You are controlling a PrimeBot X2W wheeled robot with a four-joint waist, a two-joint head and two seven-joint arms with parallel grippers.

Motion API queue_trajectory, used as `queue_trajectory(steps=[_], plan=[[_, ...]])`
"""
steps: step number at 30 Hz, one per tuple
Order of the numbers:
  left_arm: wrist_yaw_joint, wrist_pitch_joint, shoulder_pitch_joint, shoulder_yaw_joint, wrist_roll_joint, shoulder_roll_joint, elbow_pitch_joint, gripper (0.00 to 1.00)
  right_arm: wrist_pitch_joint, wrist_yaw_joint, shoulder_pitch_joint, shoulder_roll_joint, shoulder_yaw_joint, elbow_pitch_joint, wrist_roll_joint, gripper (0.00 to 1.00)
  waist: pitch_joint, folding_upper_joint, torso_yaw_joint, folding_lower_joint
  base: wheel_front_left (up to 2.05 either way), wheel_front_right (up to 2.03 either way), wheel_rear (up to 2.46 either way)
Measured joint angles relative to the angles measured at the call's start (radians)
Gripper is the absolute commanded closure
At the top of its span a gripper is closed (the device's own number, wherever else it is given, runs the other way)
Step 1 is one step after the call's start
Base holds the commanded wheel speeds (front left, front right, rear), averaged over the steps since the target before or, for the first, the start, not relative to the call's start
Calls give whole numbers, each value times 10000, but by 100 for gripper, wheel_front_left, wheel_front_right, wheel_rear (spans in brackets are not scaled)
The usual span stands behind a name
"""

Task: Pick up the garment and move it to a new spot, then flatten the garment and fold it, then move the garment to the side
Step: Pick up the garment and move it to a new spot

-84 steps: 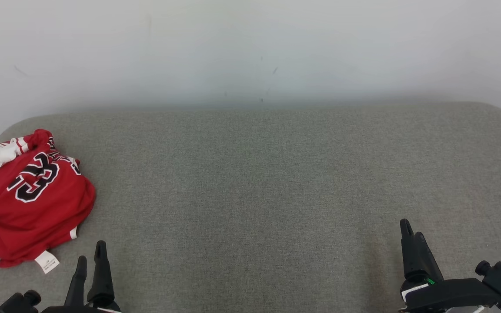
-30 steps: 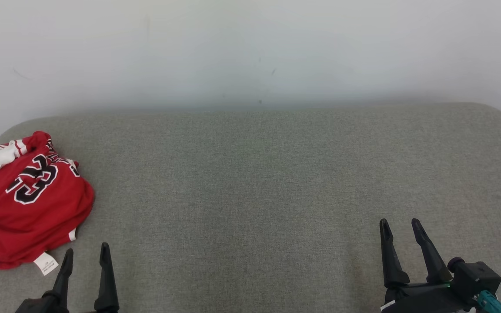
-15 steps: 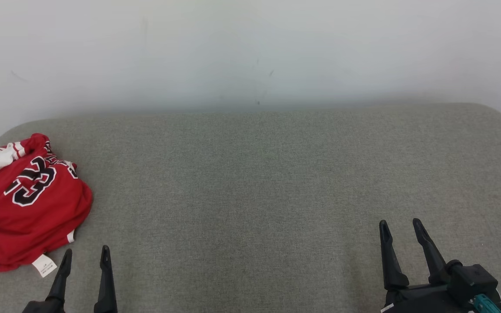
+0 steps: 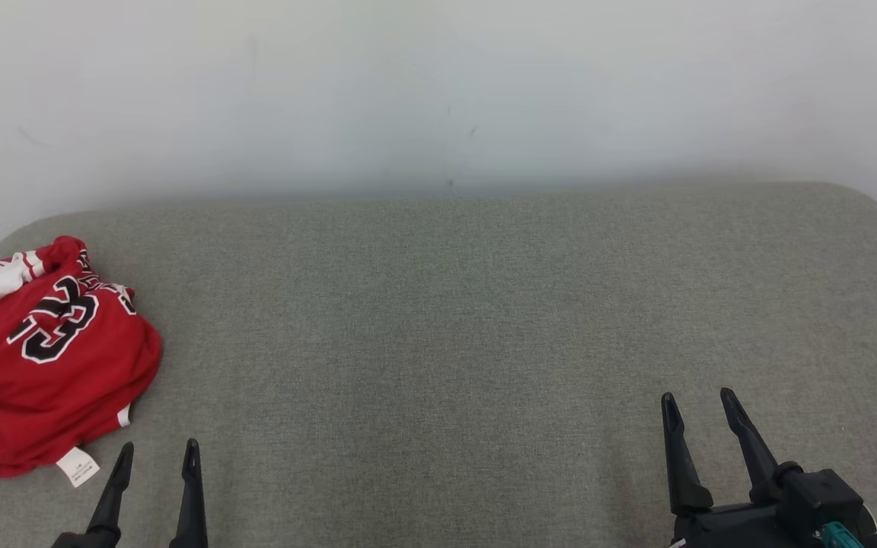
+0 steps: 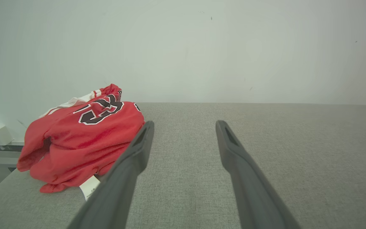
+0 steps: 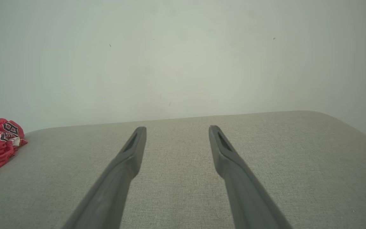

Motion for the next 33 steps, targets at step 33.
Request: queue_trajectory(steps=[33], plan=[[146, 19, -32, -44, -332, 316, 259, 0, -25, 0, 140, -4, 132, 278, 222, 0, -50, 0, 1299, 0, 0, 0, 0]])
